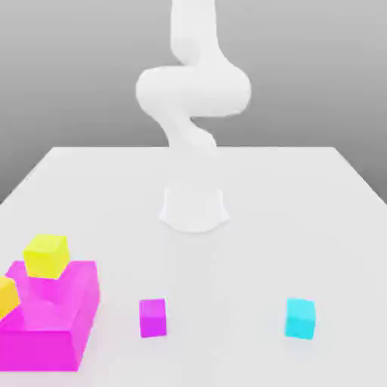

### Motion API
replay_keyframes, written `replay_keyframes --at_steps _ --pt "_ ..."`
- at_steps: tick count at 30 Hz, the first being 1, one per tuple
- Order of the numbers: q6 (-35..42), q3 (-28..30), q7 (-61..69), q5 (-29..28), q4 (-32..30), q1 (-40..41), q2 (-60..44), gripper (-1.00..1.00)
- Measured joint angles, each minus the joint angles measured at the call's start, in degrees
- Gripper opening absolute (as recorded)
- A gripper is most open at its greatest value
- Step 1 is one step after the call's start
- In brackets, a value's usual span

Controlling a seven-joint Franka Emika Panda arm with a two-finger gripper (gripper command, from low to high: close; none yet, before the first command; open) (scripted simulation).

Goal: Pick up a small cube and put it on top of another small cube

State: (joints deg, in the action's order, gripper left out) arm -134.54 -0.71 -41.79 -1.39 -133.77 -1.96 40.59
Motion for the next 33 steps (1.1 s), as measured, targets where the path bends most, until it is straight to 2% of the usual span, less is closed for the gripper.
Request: replay_keyframes --at_steps 12,22,25,28,29,33 --pt "-13.3 -2.1 21.1 -4.6 -9.6 -9.5 -25.4 0.00" --pt "-24.5 -6.2 42.4 -2.7 -17.6 -16.1 -45.9 0.00" --pt "-28.8 -6.5 44.2 -3.7 -17.8 -16.3 -52.1 0.00" --pt "-33.7 -4.4 43.1 -5.6 -16.8 -18.1 -58.3 0.00" --pt "-35.2 -3.5 42.7 -6.1 -16.4 -19.0 -60.3 -1.00" --pt "-35.2 -3.5 42.7 -6.2 -16.4 -18.9 -60.3 -1.00"
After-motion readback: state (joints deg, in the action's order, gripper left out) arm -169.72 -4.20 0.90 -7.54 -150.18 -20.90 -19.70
